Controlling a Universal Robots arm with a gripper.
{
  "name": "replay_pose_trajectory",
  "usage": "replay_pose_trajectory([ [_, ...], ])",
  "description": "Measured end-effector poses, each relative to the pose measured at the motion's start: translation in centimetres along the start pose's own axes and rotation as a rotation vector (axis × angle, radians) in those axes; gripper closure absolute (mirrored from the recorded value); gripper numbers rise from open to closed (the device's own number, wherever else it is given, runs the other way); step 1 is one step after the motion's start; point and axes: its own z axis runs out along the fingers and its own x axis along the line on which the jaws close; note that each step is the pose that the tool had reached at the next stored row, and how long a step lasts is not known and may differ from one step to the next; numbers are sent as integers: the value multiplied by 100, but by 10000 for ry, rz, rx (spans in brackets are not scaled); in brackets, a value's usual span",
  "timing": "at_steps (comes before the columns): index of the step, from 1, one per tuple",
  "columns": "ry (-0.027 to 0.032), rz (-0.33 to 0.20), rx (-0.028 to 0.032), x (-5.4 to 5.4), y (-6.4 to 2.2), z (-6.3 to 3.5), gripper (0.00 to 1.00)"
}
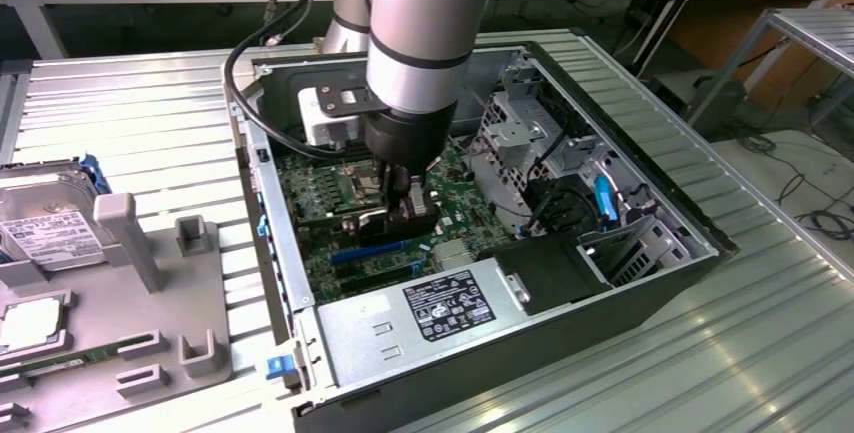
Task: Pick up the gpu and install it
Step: 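Insert the gpu into the slot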
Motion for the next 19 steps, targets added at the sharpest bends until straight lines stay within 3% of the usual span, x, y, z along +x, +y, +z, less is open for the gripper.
replay_pose_trajectory([
  [3, -5, -1, -23, -1, -15, 1, 73],
  [5, 2, 2, -107, -1, -19, 0, 73],
  [10, 11, 5, -240, -4, -50, 0, 73],
  [19, 12, 19, -261, -5, -76, 3, 73],
])
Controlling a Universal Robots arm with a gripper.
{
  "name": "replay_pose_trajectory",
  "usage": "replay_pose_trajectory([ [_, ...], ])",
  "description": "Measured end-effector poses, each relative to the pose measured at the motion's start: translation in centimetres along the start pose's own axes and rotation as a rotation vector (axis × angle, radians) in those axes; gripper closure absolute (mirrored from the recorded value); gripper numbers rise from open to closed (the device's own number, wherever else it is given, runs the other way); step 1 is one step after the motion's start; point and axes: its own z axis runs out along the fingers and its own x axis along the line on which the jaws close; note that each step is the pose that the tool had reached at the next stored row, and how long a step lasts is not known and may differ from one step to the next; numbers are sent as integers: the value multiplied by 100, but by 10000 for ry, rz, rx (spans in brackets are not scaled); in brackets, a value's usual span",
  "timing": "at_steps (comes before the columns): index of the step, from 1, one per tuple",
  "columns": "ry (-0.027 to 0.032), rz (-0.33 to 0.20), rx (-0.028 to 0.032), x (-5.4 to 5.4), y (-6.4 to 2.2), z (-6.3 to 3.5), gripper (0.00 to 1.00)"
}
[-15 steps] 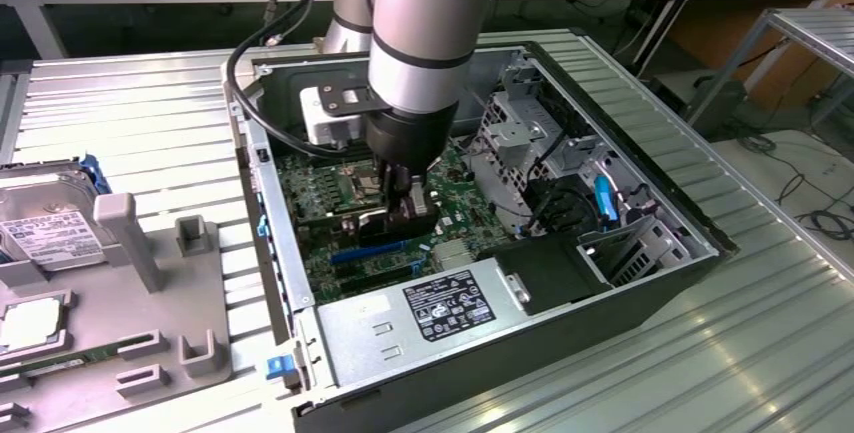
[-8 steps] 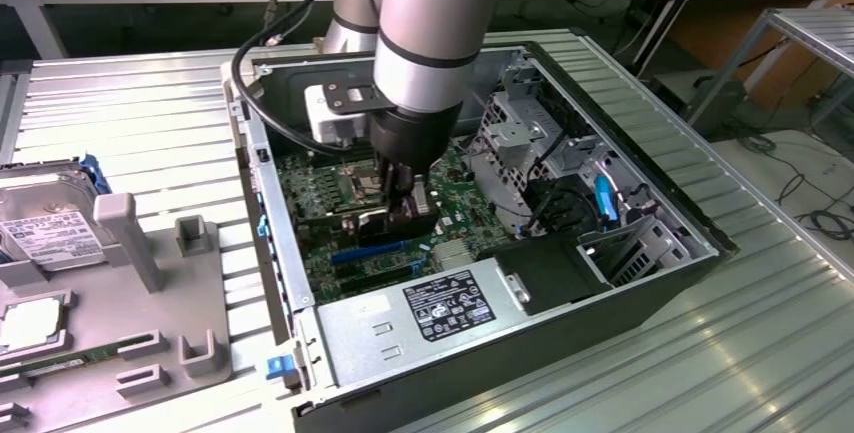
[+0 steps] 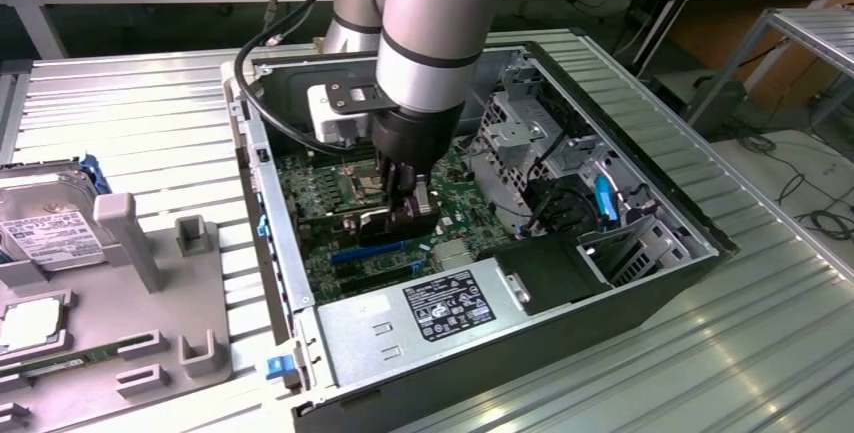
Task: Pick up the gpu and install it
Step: 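Insert the gpu into the slot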
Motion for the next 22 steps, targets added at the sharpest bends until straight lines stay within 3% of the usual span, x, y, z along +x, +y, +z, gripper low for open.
replay_pose_trajectory([
  [22, -2, -1, 9, -13, 18, 52, 73],
])
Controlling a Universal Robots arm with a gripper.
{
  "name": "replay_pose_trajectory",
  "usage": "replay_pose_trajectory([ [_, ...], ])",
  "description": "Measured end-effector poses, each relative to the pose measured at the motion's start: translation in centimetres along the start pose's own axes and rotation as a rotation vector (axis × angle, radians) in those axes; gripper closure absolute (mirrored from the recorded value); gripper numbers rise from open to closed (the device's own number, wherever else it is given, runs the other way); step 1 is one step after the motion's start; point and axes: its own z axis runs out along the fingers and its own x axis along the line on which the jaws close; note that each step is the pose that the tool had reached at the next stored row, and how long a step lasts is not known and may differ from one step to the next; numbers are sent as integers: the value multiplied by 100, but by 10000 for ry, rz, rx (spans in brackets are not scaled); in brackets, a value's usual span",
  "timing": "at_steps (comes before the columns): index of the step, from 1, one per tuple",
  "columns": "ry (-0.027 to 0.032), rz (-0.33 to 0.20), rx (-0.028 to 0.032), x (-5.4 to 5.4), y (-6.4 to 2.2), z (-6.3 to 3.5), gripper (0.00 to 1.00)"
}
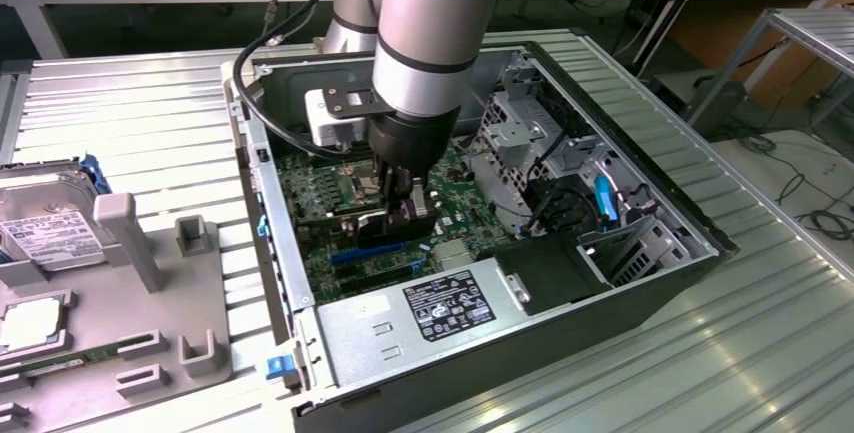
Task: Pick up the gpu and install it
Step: 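Insert the gpu into the slot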
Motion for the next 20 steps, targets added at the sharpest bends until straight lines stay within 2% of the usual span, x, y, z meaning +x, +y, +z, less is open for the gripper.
replay_pose_trajectory([
  [20, 11, 0, 0, 1, 0, 52, 73],
])
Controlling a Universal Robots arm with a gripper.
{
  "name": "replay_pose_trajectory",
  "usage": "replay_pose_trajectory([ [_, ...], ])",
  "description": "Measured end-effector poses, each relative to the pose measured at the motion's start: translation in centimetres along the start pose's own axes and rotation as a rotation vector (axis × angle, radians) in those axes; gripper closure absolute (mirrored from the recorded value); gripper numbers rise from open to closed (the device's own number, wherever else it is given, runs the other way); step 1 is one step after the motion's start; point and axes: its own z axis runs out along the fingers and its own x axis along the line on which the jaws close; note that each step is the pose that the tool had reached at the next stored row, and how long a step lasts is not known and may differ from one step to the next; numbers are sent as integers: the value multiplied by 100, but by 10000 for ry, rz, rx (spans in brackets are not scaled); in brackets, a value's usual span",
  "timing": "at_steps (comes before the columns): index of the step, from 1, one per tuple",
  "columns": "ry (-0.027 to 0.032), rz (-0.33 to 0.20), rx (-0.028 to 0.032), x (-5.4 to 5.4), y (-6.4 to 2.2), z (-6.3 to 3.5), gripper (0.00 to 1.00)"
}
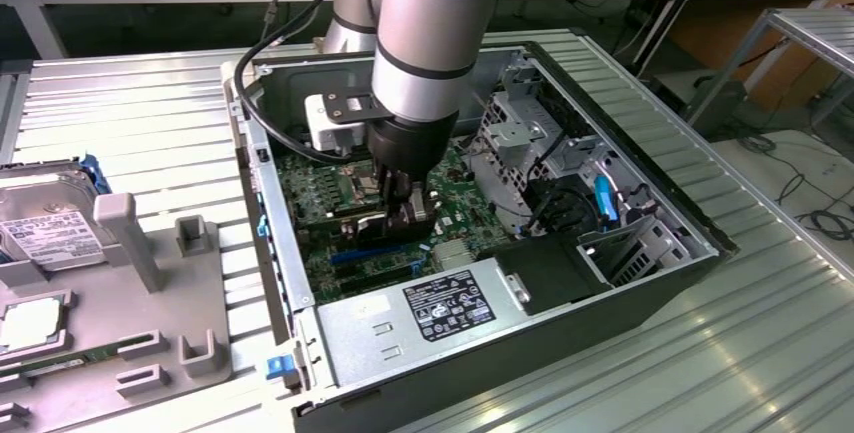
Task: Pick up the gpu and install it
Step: 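Insert the gpu into the slot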
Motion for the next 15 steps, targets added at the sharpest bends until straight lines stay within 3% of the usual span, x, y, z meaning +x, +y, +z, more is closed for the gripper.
replay_pose_trajectory([
  [6, 3, 0, 11, 0, 1, 1, 73],
  [7, 54, 1, 15, -13, 2, 1, 73],
  [8, 69, 0, 15, -35, 3, 1, 73],
  [15, 66, 0, 35, -49, 4, 13, 73],
])
